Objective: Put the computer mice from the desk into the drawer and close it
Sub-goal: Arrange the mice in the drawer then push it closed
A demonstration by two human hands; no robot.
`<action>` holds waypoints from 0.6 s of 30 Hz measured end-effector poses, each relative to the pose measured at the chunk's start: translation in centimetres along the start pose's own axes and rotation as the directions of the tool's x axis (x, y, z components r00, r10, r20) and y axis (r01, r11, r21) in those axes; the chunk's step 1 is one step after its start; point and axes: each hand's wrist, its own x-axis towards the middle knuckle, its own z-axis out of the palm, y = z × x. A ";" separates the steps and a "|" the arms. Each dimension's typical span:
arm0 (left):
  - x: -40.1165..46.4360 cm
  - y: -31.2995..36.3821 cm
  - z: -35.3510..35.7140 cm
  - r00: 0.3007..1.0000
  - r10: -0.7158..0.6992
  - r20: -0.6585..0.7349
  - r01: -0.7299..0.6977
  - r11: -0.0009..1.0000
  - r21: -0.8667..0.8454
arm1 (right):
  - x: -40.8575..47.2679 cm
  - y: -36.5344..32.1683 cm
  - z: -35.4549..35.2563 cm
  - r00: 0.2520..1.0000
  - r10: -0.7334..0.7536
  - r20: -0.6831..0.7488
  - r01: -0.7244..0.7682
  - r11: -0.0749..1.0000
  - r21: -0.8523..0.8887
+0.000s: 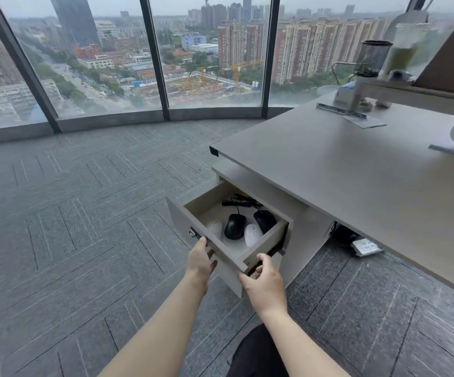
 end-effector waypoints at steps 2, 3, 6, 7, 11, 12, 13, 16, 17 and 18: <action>1.3 0.1 2.1 1.000 -0.012 0.013 0.012 1.000 -0.006 | 1.8 0.6 -1.1 0.999 0.045 -0.023 -0.045 0.999 0.013; 1.9 0.2 3.1 1.000 -0.018 0.020 0.018 1.000 -0.007 | 2.7 0.8 -1.6 0.997 0.065 -0.036 -0.063 0.997 0.032; 3.6 0.5 6.1 0.999 -0.038 0.036 0.038 0.999 -0.014 | 5.2 1.6 -3.0 0.990 0.101 -0.095 -0.095 0.993 0.068; 4.1 0.6 7.1 0.998 -0.042 0.043 0.043 0.999 -0.020 | 5.9 1.8 -3.4 0.987 0.118 -0.108 -0.111 0.991 0.073; 5.9 0.6 10.4 0.997 -0.051 0.056 0.053 0.998 -0.024 | 9.1 2.9 -4.7 0.975 0.167 -0.148 -0.157 0.985 0.075; 6.2 0.6 11.1 0.997 -0.050 0.058 0.051 0.998 -0.022 | 9.8 3.3 -4.9 0.973 0.167 -0.159 -0.157 0.985 0.076; 6.6 0.6 11.8 0.997 -0.049 0.060 0.050 0.998 -0.024 | 10.4 3.5 -5.2 0.972 0.171 -0.163 -0.160 0.984 0.079; 7.7 0.5 13.4 0.996 -0.060 0.071 0.063 0.997 -0.048 | 12.1 4.1 -5.5 0.970 0.155 -0.189 -0.141 0.986 0.087; 8.0 0.5 13.9 0.995 -0.068 0.078 0.073 0.995 -0.061 | 12.5 4.2 -5.6 0.968 0.151 -0.201 -0.135 0.987 0.092; 8.1 0.6 14.2 0.993 -0.077 0.086 0.084 0.994 -0.073 | 13.0 4.4 -5.6 0.967 0.140 -0.215 -0.120 0.987 0.103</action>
